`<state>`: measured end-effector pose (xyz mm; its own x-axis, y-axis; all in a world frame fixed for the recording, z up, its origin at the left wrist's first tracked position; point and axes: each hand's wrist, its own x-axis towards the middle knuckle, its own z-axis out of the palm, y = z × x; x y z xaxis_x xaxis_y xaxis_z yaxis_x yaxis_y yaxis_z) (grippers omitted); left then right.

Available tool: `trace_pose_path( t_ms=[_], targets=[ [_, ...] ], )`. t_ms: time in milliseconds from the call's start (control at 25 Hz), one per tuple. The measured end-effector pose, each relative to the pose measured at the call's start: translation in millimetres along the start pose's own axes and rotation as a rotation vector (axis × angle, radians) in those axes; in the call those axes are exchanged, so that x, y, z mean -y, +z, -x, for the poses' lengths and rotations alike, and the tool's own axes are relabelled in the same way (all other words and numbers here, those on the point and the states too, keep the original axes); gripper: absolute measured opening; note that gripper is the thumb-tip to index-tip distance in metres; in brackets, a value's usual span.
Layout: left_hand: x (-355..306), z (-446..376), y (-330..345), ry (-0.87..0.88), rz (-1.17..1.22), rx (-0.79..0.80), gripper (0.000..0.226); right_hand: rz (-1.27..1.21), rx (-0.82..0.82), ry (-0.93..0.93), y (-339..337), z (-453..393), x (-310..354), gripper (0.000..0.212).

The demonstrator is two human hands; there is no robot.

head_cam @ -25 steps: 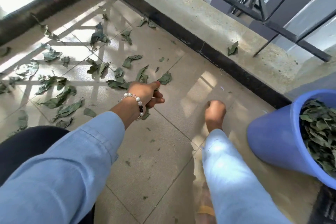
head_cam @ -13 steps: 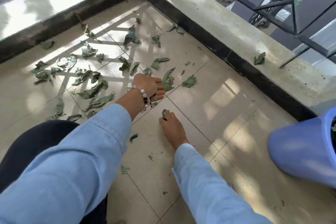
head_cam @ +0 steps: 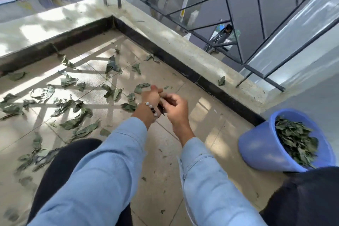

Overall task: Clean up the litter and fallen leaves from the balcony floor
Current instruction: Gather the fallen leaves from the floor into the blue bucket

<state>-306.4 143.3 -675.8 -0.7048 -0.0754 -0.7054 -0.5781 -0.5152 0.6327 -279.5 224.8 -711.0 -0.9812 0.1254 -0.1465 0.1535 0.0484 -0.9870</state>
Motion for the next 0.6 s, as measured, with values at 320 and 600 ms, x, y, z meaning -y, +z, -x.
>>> trace_pose_path(
  t_ms=[320,600],
  targets=[
    [5.0,-31.6,31.2,0.042,-0.242,-0.046,0.041,0.19,0.554,-0.018,-85.1,-42.1,15.7,0.027],
    [7.1,-65.9,33.1,0.082,-0.4,-0.144,0.039,1.01,-0.275,0.253,-173.0,-203.4,-50.8,0.031]
  ],
)
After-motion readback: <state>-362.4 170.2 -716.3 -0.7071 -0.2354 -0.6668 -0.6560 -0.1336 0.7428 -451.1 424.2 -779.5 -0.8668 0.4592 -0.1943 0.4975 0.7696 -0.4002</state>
